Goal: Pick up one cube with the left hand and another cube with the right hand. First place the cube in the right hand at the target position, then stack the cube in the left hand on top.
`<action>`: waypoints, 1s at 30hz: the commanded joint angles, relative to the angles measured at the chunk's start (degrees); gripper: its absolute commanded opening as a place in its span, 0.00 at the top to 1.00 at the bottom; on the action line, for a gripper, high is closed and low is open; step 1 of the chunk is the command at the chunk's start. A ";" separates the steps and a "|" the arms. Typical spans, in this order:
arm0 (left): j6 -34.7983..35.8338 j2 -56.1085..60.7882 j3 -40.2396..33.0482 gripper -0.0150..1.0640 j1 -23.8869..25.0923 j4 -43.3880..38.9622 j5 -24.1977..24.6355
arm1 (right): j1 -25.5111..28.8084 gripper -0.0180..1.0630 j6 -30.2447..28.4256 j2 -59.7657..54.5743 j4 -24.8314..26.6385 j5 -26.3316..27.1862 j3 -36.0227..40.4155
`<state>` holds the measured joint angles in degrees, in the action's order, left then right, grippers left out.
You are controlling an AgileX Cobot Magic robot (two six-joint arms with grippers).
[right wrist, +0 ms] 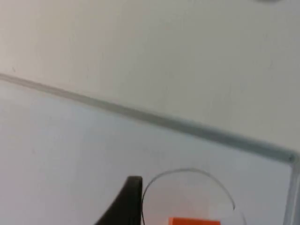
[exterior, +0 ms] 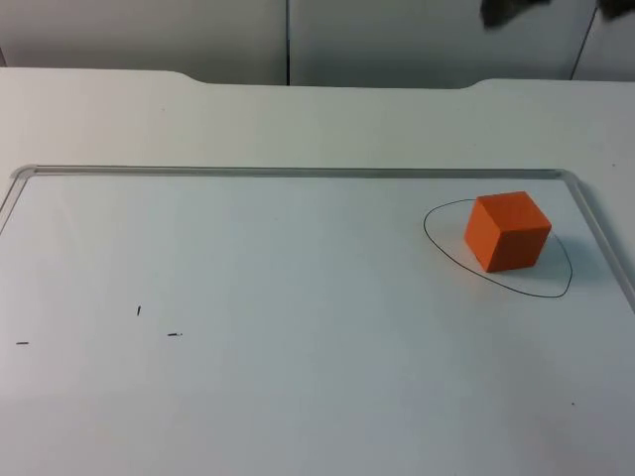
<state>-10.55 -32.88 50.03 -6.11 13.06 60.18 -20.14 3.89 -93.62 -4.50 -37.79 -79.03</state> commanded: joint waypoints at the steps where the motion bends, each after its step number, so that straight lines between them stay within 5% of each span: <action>1: 0.16 0.20 -0.15 0.98 -0.36 0.56 -1.63 | -1.06 0.10 -1.98 7.27 0.21 0.82 -0.54; 11: -0.22 0.20 -0.15 0.98 -0.36 2.12 -3.17 | -8.17 0.10 -4.47 27.77 -1.43 -0.84 1.19; 24: -1.02 0.10 -0.15 0.98 -0.36 3.14 -3.62 | -11.31 0.11 -5.62 55.32 -1.50 2.72 26.46; 30: -1.56 -2.06 -0.15 0.98 -0.36 4.53 -3.74 | -11.31 0.11 -5.40 62.40 -0.59 2.72 31.79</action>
<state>-11.89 -34.23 50.03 -6.11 16.49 57.77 -31.24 -1.27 -32.37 -5.53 -36.04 -48.41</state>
